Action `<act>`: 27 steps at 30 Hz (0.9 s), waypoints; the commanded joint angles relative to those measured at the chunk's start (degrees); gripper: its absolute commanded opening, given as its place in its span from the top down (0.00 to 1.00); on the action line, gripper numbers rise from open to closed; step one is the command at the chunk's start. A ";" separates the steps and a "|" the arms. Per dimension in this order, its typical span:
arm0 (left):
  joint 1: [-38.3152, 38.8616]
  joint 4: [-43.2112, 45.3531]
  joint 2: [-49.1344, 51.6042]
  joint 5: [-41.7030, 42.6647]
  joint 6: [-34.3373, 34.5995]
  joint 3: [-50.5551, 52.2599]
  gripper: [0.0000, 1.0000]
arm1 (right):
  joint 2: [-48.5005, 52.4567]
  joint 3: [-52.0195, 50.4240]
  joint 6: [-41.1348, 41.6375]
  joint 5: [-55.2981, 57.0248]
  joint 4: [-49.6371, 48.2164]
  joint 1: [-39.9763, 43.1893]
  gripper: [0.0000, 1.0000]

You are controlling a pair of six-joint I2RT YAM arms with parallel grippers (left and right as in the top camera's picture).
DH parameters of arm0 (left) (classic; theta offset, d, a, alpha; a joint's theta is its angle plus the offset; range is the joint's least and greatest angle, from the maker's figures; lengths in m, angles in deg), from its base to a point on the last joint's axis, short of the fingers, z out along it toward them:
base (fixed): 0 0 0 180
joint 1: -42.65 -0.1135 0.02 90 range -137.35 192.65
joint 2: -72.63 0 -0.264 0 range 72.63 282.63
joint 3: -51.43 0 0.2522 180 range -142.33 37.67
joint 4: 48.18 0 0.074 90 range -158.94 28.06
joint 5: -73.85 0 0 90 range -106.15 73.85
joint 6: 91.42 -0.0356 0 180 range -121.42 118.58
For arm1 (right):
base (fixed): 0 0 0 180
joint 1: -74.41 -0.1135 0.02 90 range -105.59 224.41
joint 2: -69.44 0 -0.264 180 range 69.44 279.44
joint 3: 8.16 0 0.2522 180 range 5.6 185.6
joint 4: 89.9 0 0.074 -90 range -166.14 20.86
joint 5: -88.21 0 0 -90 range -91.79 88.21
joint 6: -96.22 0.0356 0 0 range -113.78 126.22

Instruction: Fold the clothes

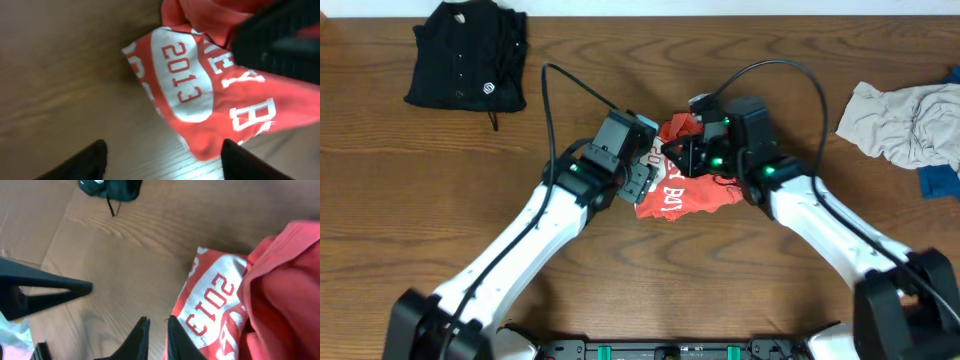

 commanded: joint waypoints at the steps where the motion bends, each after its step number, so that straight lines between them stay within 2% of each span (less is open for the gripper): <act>1: -0.33 1.36 3.41 4.66 1.20 -0.66 0.41 | 2.97 0.28 3.10 -2.05 -0.31 -0.37 0.90; 3: -0.33 2.45 5.25 4.87 1.60 -0.66 0.50 | 4.46 0.28 3.15 -1.81 -0.02 -0.33 0.90; 5: -0.33 3.39 6.93 5.68 1.57 -0.66 0.51 | 5.57 0.28 3.15 -0.44 0.59 -0.04 0.89; 8: -0.33 4.04 9.53 6.01 2.03 -0.66 0.51 | 6.62 0.28 3.13 3.61 2.82 0.85 0.87; 15: -0.33 8.41 14.91 14.73 2.21 -0.66 0.51 | 7.10 0.28 0.31 13.11 10.91 4.50 0.84; 20: -0.31 10.19 17.46 14.84 2.21 -0.66 0.51 | 7.15 0.24 -3.19 15.76 14.53 6.97 0.82; 27: -0.33 11.04 20.98 14.82 2.23 -0.66 0.51 | 7.19 0.09 -5.73 23.12 14.25 8.07 0.80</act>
